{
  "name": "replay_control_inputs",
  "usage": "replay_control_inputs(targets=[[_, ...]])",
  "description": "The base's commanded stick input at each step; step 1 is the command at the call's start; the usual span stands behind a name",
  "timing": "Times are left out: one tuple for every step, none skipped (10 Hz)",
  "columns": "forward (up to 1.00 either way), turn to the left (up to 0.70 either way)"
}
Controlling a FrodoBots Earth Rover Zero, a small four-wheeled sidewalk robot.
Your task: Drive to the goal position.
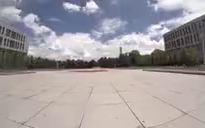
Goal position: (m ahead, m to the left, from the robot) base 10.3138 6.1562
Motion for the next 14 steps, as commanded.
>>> replay_control_inputs(targets=[[0.70,0.09],[0.70,0.34],[0.70,0.35],[0.70,0.09],[0.70,0.01],[0.70,0.01],[0.70,0.00],[0.70,0.11],[0.70,0.14],[0.70,0.13],[0.70,0.07],[0.70,0.19],[0.70,0.35],[0.70,0.11]])
